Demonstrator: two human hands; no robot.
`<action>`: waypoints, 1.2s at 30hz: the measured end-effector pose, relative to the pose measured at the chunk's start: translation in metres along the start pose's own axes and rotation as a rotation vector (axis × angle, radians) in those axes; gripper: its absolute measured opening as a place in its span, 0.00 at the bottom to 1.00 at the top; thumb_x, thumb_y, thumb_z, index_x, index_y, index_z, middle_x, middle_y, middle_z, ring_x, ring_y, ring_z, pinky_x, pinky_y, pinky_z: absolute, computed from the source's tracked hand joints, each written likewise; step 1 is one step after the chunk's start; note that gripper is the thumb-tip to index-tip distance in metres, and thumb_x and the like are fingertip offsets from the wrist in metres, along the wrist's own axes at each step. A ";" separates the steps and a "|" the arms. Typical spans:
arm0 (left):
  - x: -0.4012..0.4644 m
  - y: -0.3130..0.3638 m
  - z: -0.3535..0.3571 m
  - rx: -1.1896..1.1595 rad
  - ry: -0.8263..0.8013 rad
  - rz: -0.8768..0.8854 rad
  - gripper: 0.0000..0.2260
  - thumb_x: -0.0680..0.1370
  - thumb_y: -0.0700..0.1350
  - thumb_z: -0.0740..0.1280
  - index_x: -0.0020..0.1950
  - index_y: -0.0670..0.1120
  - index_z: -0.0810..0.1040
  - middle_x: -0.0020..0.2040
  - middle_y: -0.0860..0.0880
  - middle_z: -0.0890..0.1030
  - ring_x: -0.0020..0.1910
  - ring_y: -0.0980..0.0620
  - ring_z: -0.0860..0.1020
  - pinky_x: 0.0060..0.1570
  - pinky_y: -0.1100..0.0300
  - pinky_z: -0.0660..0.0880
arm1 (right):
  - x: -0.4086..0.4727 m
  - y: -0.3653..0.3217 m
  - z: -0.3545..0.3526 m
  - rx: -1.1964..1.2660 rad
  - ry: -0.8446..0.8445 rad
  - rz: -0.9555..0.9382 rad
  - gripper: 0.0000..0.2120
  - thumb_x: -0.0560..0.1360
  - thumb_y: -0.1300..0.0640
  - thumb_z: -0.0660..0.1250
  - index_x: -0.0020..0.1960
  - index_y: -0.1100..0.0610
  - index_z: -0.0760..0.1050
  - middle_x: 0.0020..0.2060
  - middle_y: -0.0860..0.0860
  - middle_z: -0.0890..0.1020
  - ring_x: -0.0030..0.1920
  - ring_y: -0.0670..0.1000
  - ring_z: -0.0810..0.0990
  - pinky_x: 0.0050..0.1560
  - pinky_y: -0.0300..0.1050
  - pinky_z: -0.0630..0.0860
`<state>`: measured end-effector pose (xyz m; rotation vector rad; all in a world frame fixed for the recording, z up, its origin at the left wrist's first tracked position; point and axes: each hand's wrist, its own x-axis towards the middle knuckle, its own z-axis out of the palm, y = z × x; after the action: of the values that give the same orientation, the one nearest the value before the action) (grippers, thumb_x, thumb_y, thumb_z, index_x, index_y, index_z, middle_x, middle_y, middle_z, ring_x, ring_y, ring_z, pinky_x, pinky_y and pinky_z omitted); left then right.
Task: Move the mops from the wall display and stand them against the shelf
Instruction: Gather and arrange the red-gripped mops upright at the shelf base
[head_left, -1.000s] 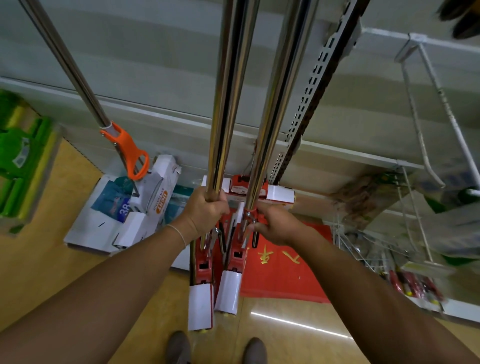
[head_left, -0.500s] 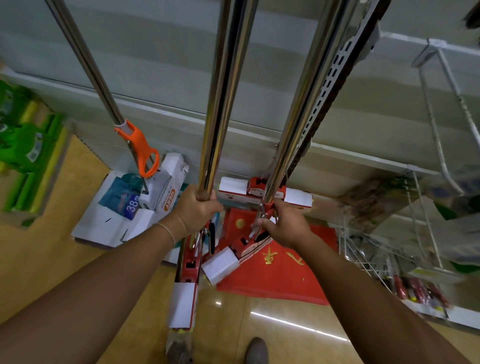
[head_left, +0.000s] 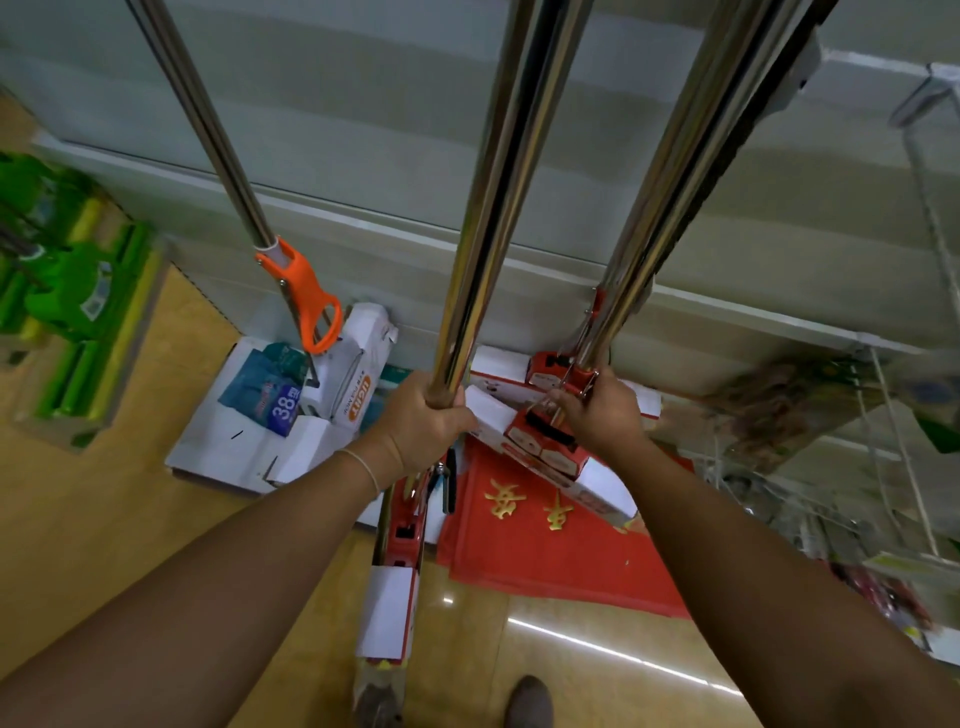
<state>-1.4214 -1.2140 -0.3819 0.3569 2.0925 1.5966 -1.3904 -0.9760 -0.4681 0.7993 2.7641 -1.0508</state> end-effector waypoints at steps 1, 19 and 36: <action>0.000 0.000 0.001 0.003 -0.005 0.002 0.15 0.64 0.40 0.65 0.20 0.50 0.64 0.21 0.51 0.63 0.22 0.51 0.62 0.29 0.59 0.61 | 0.006 -0.002 0.000 0.008 -0.006 0.007 0.28 0.74 0.40 0.70 0.64 0.58 0.71 0.50 0.55 0.83 0.51 0.59 0.81 0.44 0.47 0.74; 0.005 0.000 -0.009 0.074 -0.046 0.036 0.13 0.70 0.33 0.66 0.26 0.38 0.68 0.24 0.45 0.66 0.24 0.49 0.65 0.29 0.56 0.64 | 0.060 -0.019 -0.016 -0.026 -0.104 -0.072 0.17 0.71 0.45 0.75 0.53 0.53 0.77 0.44 0.52 0.82 0.49 0.57 0.82 0.52 0.50 0.78; -0.011 0.007 0.009 0.063 -0.074 0.010 0.13 0.68 0.38 0.64 0.24 0.45 0.68 0.23 0.46 0.65 0.23 0.52 0.65 0.28 0.57 0.64 | -0.053 -0.024 0.019 -0.020 -0.413 -0.251 0.20 0.71 0.53 0.76 0.61 0.53 0.76 0.58 0.51 0.79 0.58 0.52 0.77 0.54 0.48 0.76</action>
<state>-1.4076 -1.2095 -0.3748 0.4411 2.0916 1.5024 -1.3591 -1.0270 -0.4553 0.1993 2.5489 -1.0781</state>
